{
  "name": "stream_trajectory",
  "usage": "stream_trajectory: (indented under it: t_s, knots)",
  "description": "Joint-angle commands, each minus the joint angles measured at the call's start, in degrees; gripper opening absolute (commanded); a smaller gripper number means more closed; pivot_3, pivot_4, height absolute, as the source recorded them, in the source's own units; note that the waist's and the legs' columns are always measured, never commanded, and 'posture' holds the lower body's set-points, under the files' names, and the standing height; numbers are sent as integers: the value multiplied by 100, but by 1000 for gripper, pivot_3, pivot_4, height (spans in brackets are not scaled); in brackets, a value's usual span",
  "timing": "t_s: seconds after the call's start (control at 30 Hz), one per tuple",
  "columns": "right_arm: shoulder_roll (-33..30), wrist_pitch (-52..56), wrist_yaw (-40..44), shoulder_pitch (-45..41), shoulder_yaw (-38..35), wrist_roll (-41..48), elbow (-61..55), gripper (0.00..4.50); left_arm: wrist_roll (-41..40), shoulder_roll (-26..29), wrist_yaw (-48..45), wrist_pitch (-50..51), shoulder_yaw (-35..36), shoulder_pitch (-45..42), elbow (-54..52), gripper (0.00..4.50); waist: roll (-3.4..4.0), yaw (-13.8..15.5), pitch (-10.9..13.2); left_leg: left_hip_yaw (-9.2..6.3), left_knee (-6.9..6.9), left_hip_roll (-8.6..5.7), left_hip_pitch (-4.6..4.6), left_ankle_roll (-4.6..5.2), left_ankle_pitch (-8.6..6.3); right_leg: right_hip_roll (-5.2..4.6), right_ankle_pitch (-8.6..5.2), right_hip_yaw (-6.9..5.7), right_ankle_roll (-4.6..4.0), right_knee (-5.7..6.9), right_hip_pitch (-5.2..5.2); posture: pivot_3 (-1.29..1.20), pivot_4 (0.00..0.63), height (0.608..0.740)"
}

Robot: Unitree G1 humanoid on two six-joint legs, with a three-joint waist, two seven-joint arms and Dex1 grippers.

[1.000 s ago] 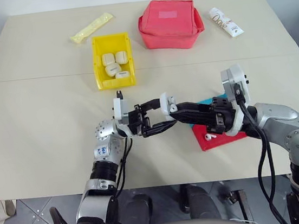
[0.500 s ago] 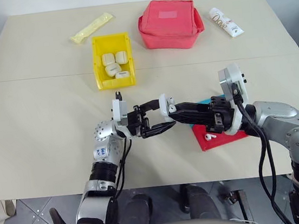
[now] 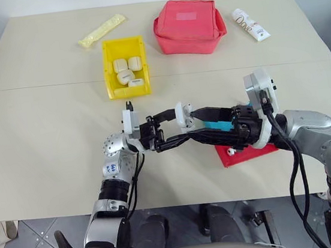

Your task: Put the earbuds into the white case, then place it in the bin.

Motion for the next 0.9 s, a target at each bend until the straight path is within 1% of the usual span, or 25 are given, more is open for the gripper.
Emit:
stream_trajectory:
  t_s: [0.03, 0.57, 0.67, 0.77, 0.8, 0.9]
  knots:
    - [-183, 158, -156, 88, 62, -151, 148, 3236, -89, -92, -120, -79, -161, -90, -538, 2757, 0, -3, 0, 0, 0, 1, 0, 0, 0, 1, 0, 0, 0, 0, 0, 0, 150, 740]
    - [-992, 79, -147, 531, -729, -111, -84, 3236, 96, 323, 98, 21, 25, -530, -157, 2757, -3, 20, -1, 1, 0, -4, -1, 4, 1, -4, 0, 0, 0, -3, 3, 0, 150, 740]
    - [-1253, 110, -340, 608, -967, -248, -234, 3236, 542, 510, 413, -48, -99, -666, -13, 2757, -3, 21, -1, 0, 0, -3, -2, 4, 2, -3, 1, -1, 1, -3, 2, 0, 150, 740]
    - [-1595, 216, -690, 369, -1089, -423, -418, 2582, 1004, 675, 748, -135, -255, -849, 122, 2757, -3, 16, -1, 2, 0, -2, -1, 4, 2, -1, 1, -1, 2, -3, 2, 0, 150, 740]
    - [-1675, 231, -735, 313, -1059, -470, -467, 2296, 1114, 707, 842, -151, -288, -886, 156, 2757, -3, 16, -1, 2, 0, -2, -1, 4, 2, -1, 1, -1, 2, -3, 1, 0, 150, 740]
    - [-1813, 572, -1123, -448, -675, -398, -632, 1252, 1639, 860, 1067, -391, -526, -1055, 252, 2757, -3, 12, -1, 2, -1, 1, -2, 3, 1, 0, 1, -1, 2, -5, 0, 0, 150, 740]
